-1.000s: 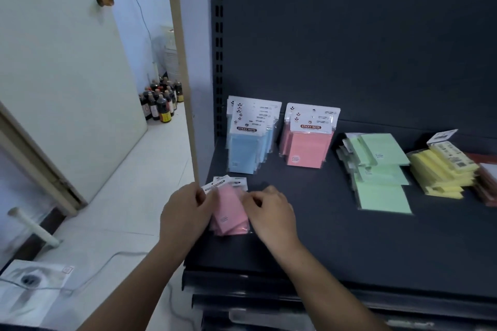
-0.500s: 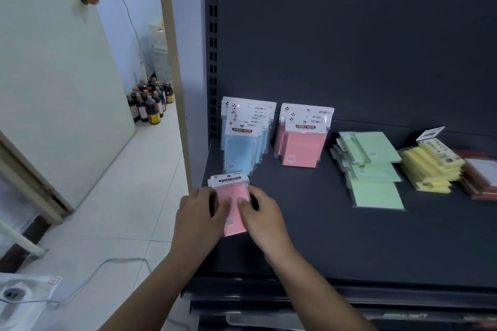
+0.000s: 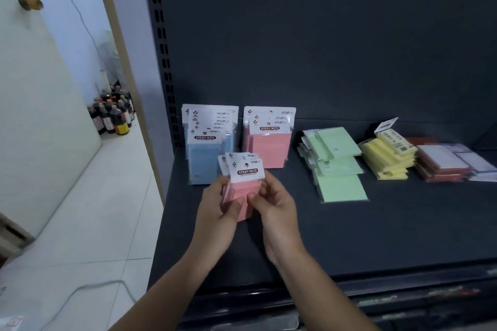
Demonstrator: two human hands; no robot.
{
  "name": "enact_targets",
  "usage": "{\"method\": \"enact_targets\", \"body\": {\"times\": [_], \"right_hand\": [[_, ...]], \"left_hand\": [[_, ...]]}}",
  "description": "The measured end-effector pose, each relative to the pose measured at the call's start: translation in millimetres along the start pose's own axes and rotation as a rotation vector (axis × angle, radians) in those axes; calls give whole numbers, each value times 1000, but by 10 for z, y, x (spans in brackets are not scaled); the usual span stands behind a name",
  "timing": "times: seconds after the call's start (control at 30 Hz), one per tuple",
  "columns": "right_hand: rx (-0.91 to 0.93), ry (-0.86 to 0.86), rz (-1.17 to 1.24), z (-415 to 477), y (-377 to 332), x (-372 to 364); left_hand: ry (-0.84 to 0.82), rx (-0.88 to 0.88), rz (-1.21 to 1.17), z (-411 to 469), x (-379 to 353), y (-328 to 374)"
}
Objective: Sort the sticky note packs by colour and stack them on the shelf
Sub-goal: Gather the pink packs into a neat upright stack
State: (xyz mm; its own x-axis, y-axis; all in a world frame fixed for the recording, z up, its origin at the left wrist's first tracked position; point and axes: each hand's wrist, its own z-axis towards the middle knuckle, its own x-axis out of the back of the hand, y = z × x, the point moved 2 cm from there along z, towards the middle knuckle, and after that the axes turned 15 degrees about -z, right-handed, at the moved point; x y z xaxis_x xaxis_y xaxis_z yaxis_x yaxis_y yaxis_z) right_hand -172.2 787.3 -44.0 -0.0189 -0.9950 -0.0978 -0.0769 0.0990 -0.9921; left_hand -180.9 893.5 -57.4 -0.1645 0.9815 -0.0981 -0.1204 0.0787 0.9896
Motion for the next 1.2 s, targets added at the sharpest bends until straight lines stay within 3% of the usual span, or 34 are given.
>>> {"method": "enact_targets", "body": {"times": [0.13, 0.23, 0.53, 0.8, 1.07, 1.2], "right_hand": [[113, 77, -137, 105, -54, 217], [138, 140, -248, 167, 36, 385], [160, 36, -526, 403, 207, 573], [262, 128, -674, 730, 135, 728], [382, 179, -880, 923, 114, 705], [344, 180, -921, 947, 179, 740]], "left_hand": [[-112, -96, -124, 106, -287, 41], [-154, -59, -154, 172, -450, -64], [-214, -76, 62, 336, -670, -245], [-66, -178, 237, 625, -831, -289], [30, -179, 266, 767, -847, -369], [63, -173, 244, 752, -847, -422]]}}
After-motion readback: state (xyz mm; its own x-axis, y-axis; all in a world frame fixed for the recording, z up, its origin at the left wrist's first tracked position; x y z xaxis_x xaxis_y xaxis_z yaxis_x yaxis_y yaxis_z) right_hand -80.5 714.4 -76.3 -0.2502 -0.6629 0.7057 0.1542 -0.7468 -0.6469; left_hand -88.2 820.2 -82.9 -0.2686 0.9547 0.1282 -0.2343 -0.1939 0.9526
